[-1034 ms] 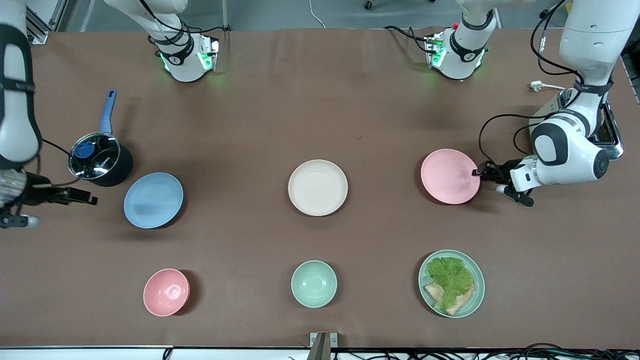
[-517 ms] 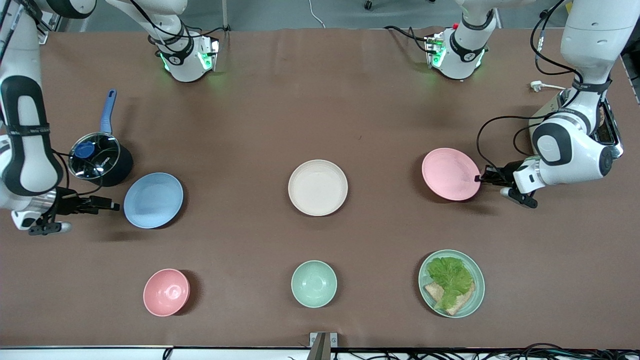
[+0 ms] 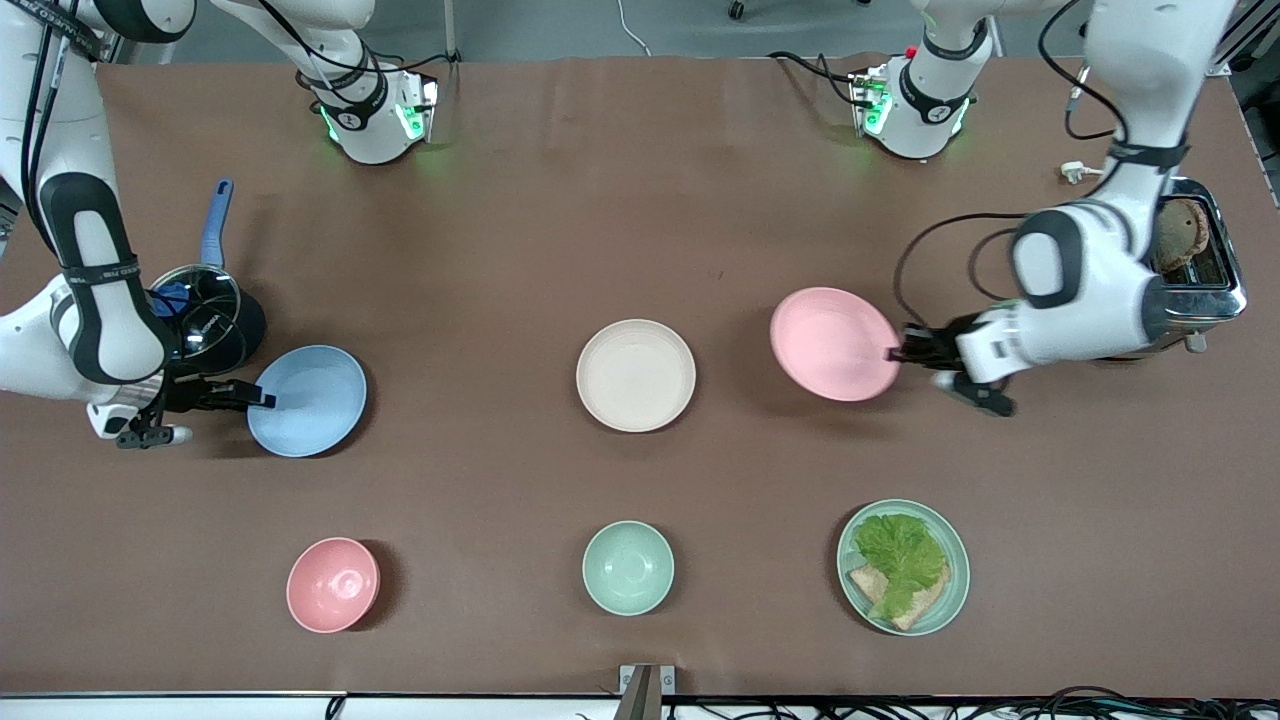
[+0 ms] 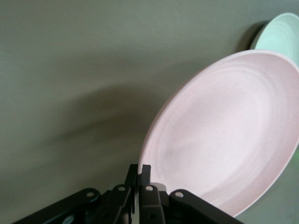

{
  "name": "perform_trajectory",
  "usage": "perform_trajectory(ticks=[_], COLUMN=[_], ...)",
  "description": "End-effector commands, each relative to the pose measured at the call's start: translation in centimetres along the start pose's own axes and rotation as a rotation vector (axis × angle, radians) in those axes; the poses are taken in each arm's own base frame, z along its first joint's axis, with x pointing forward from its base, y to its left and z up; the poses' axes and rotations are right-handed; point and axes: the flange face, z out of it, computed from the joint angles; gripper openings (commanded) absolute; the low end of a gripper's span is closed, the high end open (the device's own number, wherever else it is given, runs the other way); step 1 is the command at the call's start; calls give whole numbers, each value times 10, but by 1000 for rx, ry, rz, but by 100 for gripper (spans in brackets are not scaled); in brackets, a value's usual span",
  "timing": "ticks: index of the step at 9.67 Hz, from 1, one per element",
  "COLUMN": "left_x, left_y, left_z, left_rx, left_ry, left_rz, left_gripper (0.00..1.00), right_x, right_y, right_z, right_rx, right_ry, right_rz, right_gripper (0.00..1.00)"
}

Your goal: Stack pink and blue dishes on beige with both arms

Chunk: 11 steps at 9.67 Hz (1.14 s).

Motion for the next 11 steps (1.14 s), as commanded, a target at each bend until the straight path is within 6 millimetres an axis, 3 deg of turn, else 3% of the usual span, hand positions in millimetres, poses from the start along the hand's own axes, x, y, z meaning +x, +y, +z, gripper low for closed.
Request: perform_trajectory(ticks=[1,2,4,6,7,9,11], left_x=[11,18,22,27,34,56,53], left_y=[44,74,125,166,179,198,209], left_z=[45,66,90,119,132,154,173], left_rx=[42,59,161,184,201,223,245], left_ry=[-50,-47,-59,-69,-51,-10,-9], left_rz=[-87,-139,-191,-250,-263,-322,-331], left_gripper=[0,0,0,0,0,0,0], right_x=[-7,-1,19,40,51,65,71], right_y=[-6,-9,-18,-32,-51,-96,-175], right_z=[-6,-11,-41,-96,-117,-125,-119], right_rx=[59,59,58,27,-20,-41,-33], right_ry=[12,20,33,-44,-78,-106,-133], right_rz=[29,24,-9,8,21,25,69], right_gripper=[2,1,1,1,1,1,1])
